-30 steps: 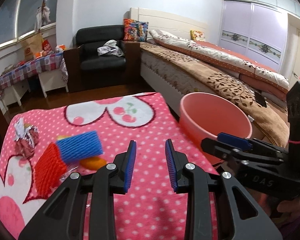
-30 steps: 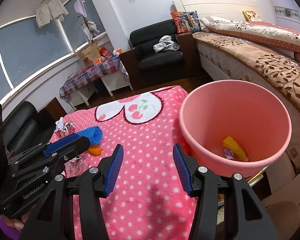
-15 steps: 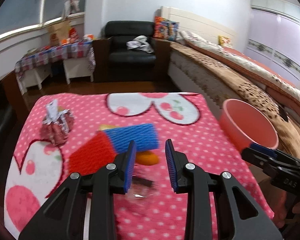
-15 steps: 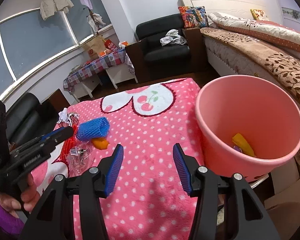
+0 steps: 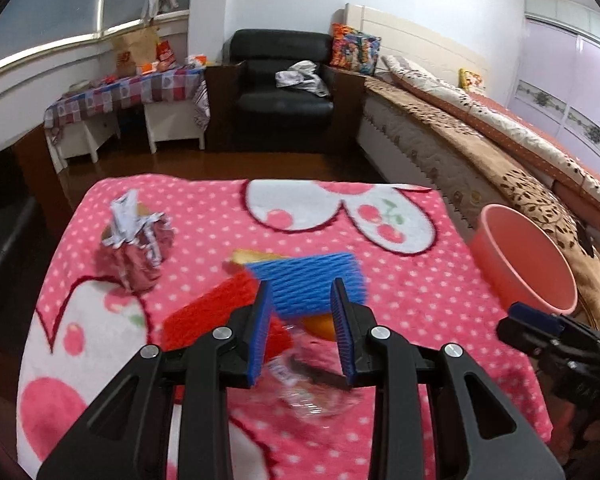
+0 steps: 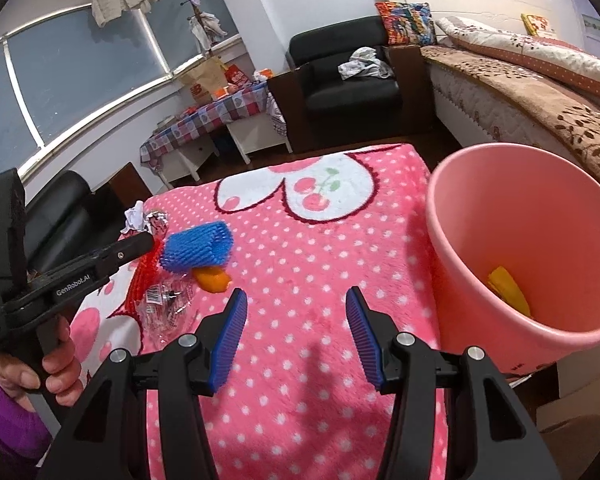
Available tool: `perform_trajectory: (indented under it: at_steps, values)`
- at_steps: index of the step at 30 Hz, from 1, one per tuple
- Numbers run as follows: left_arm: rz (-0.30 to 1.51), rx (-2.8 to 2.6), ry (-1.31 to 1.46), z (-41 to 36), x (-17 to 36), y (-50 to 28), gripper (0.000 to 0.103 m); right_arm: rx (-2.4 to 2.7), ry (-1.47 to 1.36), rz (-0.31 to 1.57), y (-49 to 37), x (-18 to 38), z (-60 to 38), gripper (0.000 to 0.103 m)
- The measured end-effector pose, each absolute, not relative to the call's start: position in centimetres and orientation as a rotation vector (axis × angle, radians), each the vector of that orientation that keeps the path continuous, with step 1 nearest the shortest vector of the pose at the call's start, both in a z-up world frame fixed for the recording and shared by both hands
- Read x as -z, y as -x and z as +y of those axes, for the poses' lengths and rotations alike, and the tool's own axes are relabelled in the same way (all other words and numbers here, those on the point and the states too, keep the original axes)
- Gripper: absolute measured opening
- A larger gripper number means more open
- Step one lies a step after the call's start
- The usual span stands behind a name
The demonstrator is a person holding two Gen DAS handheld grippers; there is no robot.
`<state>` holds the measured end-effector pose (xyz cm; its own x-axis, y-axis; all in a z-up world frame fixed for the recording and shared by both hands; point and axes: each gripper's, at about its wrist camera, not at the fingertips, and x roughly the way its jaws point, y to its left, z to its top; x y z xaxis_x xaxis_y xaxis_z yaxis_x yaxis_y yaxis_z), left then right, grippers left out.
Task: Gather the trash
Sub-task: 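Grasp the red mesh sleeve with the left gripper while the right gripper grasps the blue foam sleeve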
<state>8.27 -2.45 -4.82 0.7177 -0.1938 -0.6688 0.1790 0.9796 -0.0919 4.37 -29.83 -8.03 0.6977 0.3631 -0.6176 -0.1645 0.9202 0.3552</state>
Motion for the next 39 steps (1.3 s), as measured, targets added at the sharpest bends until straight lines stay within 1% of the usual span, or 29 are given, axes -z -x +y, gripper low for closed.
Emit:
perform_trajectory:
  at_steps: [8, 13, 15, 17, 18, 19, 20, 21, 23, 30, 38, 39]
  values:
    - [0.815, 0.128, 0.051, -0.2, 6.9, -9.7, 0.03, -0.361, -0.25, 0.75, -6.0, 7.8, -27.2, 0.051]
    - [0.83, 0.097, 0.045, 1.0, 7.5, -9.5, 0.03, -0.402, -0.219, 0.755, -7.0, 7.4, -25.4, 0.051]
    - [0.834, 0.088, 0.055, 1.6, 7.8, -9.3, 0.03, -0.428, -0.227, 0.77, -7.6, 7.4, -24.7, 0.054]
    - [0.835, 0.085, 0.063, 2.3, 8.0, -9.0, 0.03, -0.457, -0.233, 0.785, -8.3, 7.5, -24.0, 0.055]
    - [0.831, 0.083, 0.066, 2.6, 8.1, -8.8, 0.028, -0.478, -0.236, 0.796, -8.8, 7.4, -23.5, 0.055]
    - [0.823, 0.081, 0.063, 2.9, 8.1, -8.5, 0.012, -0.491, -0.24, 0.801, -9.0, 7.4, -23.2, 0.055]
    - [0.822, 0.089, 0.063, 3.1, 8.2, -8.3, 0.006, -0.505, -0.244, 0.804, -9.3, 7.3, -22.8, 0.056]
    - [0.822, 0.093, 0.065, 3.4, 8.2, -8.0, 0.004, -0.525, -0.25, 0.805, -9.7, 7.2, -22.3, 0.057]
    - [0.813, 0.1, 0.078, 4.0, 8.1, -7.4, 0.003, -0.551, -0.253, 0.809, -10.3, 7.0, -21.4, 0.059]
    - [0.783, 0.125, 0.092, 5.1, 7.2, -5.6, 0.002, -0.659, -0.254, 0.837, -11.1, 6.9, -17.2, 0.061]
    - [0.808, 0.155, 0.114, 5.6, 8.1, -3.8, 0.002, -0.667, -0.096, 0.818, -13.2, 7.2, -11.2, 0.061]
    - [0.81, 0.154, 0.118, 5.7, 8.3, -3.6, 0.002, -0.66, -0.072, 0.824, -13.7, 7.6, -10.3, 0.059]
